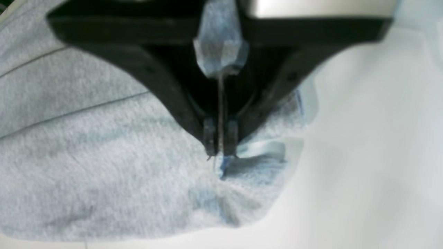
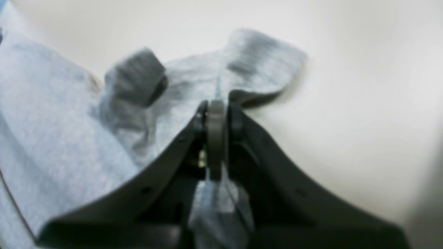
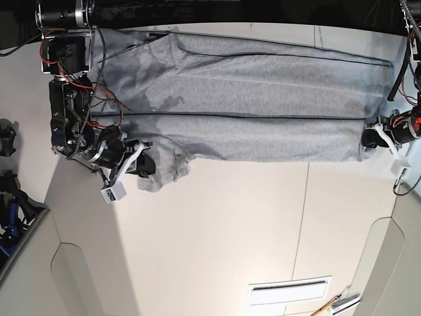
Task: Fold the T-shirt properly
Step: 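Grasp the sleeve near the right gripper and fold it over the body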
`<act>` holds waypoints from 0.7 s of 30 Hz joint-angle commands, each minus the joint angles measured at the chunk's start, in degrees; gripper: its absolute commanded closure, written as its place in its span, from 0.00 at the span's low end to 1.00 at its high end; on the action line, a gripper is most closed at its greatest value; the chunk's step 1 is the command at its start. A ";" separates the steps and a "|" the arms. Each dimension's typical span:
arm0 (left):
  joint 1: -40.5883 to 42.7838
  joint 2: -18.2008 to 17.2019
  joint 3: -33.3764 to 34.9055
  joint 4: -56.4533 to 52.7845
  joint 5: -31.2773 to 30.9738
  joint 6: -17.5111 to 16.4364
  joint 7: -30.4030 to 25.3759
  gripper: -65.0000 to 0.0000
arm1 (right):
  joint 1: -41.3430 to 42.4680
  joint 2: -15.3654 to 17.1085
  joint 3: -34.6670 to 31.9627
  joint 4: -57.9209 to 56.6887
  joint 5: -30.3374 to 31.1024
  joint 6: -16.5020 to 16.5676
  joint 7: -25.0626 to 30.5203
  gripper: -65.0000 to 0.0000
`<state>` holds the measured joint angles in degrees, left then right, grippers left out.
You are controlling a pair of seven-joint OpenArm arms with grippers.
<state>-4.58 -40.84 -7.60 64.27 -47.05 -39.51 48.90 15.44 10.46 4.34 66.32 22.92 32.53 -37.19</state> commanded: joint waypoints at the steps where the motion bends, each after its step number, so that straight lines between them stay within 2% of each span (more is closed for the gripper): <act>1: -0.94 -2.08 -0.57 1.40 -1.73 -0.49 0.24 1.00 | 0.76 0.31 1.25 3.37 2.05 0.31 0.79 1.00; 13: 0.04 -8.02 -0.57 6.69 -14.51 -0.49 12.17 1.00 | -14.03 0.33 10.14 27.17 10.86 0.72 -5.51 1.00; 21: 7.06 -12.24 -0.57 10.91 -16.22 -0.49 14.36 1.00 | -24.06 0.31 14.01 36.68 16.35 1.33 -7.67 1.00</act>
<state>3.11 -51.35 -7.55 74.48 -62.61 -39.51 63.57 -8.95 10.31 17.96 102.04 38.06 33.45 -45.93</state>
